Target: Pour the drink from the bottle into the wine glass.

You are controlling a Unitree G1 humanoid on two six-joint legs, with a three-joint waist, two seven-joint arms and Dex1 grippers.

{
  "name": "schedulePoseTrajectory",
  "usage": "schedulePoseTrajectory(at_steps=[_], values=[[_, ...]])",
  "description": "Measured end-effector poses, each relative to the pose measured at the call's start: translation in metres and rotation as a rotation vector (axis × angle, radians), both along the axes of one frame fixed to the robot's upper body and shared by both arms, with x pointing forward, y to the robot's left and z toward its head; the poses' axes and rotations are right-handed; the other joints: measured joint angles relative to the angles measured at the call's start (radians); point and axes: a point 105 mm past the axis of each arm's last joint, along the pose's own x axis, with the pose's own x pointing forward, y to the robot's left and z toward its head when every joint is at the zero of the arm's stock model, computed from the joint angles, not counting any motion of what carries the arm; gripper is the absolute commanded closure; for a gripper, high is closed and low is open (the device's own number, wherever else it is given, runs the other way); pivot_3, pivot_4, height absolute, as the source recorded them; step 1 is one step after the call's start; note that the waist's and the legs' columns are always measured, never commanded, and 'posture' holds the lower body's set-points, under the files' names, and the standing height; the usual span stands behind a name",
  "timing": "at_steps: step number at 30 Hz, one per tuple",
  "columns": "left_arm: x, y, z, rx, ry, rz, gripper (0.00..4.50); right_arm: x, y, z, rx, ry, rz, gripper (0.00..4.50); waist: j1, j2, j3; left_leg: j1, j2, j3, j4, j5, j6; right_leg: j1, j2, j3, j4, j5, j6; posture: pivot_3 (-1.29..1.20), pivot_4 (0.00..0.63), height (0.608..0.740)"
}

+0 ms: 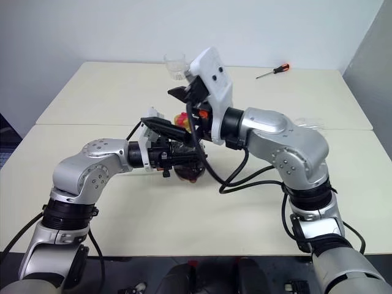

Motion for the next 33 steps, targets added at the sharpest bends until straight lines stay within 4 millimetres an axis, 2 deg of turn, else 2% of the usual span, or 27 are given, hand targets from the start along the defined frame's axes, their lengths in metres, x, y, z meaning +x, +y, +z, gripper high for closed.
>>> schedulePoseTrajectory(at_steps=[7, 11, 13, 17, 18, 26, 33], values=[[-0.004, -0.003, -0.002, 0.009, -0.022, -0.041, 3.07, 0.001, 0.013, 0.001, 0.054, 0.037, -0.017, 0.03, -0.001, 0.000, 0.000, 0.000, 0.000, -0.001, 0.000, 0.000, 0.000, 0.000, 0.000, -0.001, 0.001, 0.000, 0.000, 0.00, 0.150, 0.740], [-0.002, -0.002, -0.004, 0.016, -0.019, -0.034, 3.07, 0.005, 0.014, -0.001, 0.070, 0.080, -0.032, 0.03, 0.000, 0.000, 0.000, 0.000, 0.000, -0.001, 0.001, 0.000, 0.000, 0.000, 0.000, 0.000, 0.001, 0.000, 0.000, 0.00, 0.150, 0.740], [-0.003, -0.004, -0.004, 0.016, -0.020, -0.048, 3.07, 0.010, 0.005, -0.001, 0.075, 0.105, -0.028, 0.03, 0.000, 0.000, 0.000, 0.000, 0.000, -0.001, 0.002, 0.000, 0.000, 0.000, 0.000, -0.001, 0.001, 0.000, 0.000, 0.00, 0.150, 0.740], [-0.003, -0.003, -0.003, 0.019, -0.022, -0.058, 3.07, 0.037, -0.052, -0.001, 0.150, 0.203, -0.106, 0.03, 0.007, 0.000, 0.000, -0.002, -0.002, -0.001, 0.007, 0.000, 0.001, 0.002, 0.000, -0.001, 0.001, 0.001, 0.001, 0.00, 0.150, 0.740], [-0.004, -0.003, -0.003, 0.019, -0.023, -0.059, 3.07, 0.039, -0.061, -0.002, 0.163, 0.216, -0.118, 0.03, 0.005, 0.000, 0.000, -0.001, -0.002, 0.000, 0.007, 0.000, 0.001, 0.002, 0.000, -0.001, 0.001, 0.001, 0.001, 0.00, 0.150, 0.740], [-0.005, -0.005, 0.000, 0.018, -0.030, -0.078, 3.07, 0.031, -0.064, -0.014, 0.145, 0.269, -0.066, 0.03, -0.010, 0.001, 0.001, -0.001, -0.001, -0.001, 0.007, -0.001, 0.001, 0.001, 0.004, -0.001, 0.003, 0.001, 0.000, 0.00, 0.150, 0.740], [-0.004, -0.004, 0.003, 0.018, -0.041, -0.082, 3.07, 0.019, -0.057, -0.011, 0.143, 0.250, -0.020, 0.03, -0.007, 0.001, 0.001, -0.001, -0.001, -0.001, 0.010, -0.001, 0.001, 0.001, 0.003, 0.000, 0.006, 0.001, 0.000, 0.00, 0.150, 0.740]])
